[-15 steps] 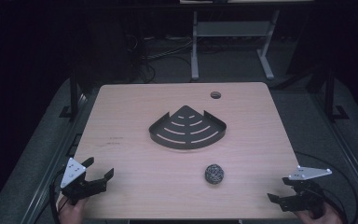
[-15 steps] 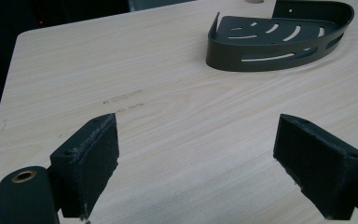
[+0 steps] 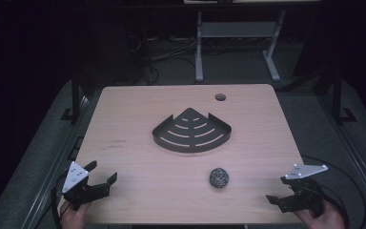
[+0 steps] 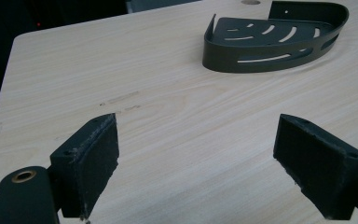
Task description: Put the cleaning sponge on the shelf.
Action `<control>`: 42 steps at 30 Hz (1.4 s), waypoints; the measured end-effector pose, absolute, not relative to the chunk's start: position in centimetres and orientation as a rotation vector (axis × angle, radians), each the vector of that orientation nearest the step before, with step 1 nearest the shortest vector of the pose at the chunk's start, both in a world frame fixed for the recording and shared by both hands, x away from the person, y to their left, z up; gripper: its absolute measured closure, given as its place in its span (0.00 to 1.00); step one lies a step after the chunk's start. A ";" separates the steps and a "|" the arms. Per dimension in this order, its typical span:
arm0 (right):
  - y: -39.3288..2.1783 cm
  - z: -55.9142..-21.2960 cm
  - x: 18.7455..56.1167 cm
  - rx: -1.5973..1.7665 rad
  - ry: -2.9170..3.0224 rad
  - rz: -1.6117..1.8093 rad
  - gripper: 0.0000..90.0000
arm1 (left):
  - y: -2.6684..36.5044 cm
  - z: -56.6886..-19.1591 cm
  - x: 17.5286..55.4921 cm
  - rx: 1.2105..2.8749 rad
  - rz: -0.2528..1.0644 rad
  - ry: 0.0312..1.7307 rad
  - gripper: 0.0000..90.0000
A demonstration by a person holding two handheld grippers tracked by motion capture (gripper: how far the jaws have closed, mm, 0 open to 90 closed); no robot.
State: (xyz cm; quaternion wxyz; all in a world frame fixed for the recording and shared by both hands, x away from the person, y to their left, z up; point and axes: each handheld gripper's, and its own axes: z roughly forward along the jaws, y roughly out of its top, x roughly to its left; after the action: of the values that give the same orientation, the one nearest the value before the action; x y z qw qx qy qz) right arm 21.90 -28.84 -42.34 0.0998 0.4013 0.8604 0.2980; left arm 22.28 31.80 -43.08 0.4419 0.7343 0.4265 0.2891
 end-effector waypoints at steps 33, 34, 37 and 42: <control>-23.7 -41.0 24.4 1.018 2.689 0.820 0.16 | 31.9 -43.0 22.2 1.813 0.717 1.060 0.15; -23.5 -41.0 24.4 1.016 2.695 0.818 0.16 | 31.9 -42.9 22.2 1.814 0.717 1.060 0.15; -23.2 -40.9 24.6 1.000 2.703 0.820 0.16 | 31.8 -43.0 22.2 1.814 0.717 1.060 0.15; -22.6 -40.7 24.9 0.980 2.713 0.821 0.16 | 31.9 -42.9 22.2 1.814 0.717 1.059 0.15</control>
State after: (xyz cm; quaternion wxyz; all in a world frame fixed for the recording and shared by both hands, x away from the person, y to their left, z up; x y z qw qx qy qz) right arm 24.89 -22.57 -40.69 0.0714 0.3260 0.9023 0.2730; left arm 22.17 31.87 -42.93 0.4448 0.7319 0.4275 0.2893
